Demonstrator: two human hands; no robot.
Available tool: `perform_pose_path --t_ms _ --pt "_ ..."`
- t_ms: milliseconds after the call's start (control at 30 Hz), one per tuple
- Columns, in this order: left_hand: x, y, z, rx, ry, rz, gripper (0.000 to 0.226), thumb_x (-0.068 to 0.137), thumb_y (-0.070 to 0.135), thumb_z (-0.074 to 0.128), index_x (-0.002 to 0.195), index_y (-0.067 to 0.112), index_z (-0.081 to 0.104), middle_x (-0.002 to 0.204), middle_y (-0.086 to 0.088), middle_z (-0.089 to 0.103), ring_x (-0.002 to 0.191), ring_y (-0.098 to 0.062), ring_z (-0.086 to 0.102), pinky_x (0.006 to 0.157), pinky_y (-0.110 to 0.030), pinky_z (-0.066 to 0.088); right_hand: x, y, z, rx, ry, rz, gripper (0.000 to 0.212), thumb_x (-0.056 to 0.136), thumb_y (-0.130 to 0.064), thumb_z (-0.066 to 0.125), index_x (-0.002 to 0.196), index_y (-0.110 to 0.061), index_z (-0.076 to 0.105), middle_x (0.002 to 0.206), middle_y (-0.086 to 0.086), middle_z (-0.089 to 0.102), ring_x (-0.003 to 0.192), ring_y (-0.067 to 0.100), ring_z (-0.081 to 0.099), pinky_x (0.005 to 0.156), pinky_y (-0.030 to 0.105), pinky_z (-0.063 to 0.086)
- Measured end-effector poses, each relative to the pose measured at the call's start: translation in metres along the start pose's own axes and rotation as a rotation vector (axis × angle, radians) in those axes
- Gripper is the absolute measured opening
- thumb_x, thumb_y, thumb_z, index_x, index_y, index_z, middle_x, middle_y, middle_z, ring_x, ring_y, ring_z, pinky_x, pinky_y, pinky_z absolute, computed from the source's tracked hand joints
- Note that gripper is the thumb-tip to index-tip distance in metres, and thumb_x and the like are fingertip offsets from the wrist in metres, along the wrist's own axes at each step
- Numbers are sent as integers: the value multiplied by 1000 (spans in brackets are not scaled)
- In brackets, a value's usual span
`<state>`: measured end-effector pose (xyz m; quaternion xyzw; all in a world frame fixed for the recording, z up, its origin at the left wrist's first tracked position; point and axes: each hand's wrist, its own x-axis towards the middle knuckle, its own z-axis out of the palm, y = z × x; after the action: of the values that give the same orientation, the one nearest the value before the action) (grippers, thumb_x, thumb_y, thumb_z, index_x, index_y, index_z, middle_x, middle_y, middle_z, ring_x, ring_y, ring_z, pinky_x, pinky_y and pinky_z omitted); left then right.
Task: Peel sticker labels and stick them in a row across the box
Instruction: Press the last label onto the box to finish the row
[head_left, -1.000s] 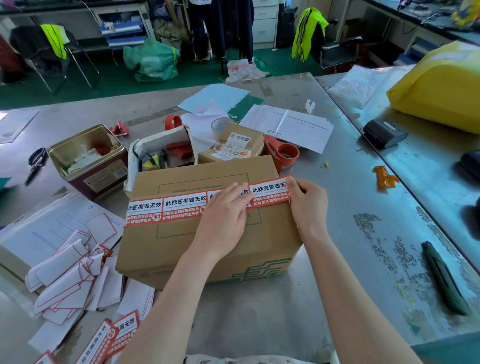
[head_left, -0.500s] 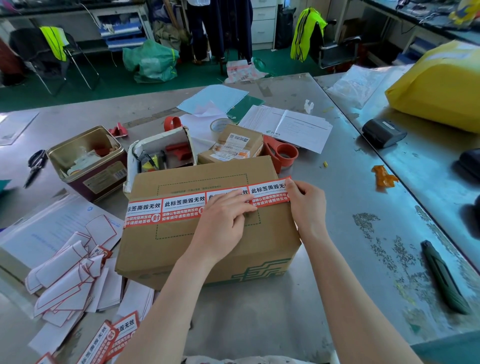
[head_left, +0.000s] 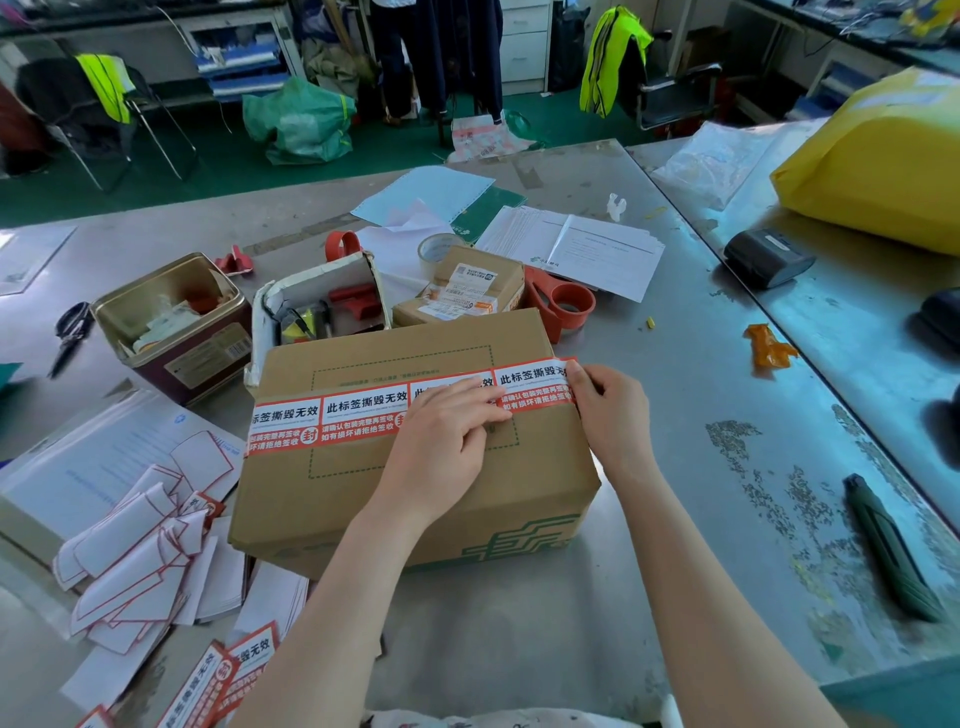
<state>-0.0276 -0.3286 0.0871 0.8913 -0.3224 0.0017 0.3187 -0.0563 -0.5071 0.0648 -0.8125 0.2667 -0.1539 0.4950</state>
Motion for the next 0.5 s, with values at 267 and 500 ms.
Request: perform_pose_path --t_ms 267,500 --pt "2 5 0 101 -57 30 34 96 31 45 126 22 57 139 8 51 134 -6 36 115 -30 17 5 3 -1 -136 -43 -76 39 98 -31 45 67 -9 54 59 -6 52 55 7 44 48 16 30" --pt "3 6 5 286 -207 27 72 85 65 4 145 31 26 155 14 18 143 1 6 114 -24 -2 -2 1 1 233 -109 164 23 95 -31 50 95 -12 63 82 -2 66 72 7 61 58 22 47"
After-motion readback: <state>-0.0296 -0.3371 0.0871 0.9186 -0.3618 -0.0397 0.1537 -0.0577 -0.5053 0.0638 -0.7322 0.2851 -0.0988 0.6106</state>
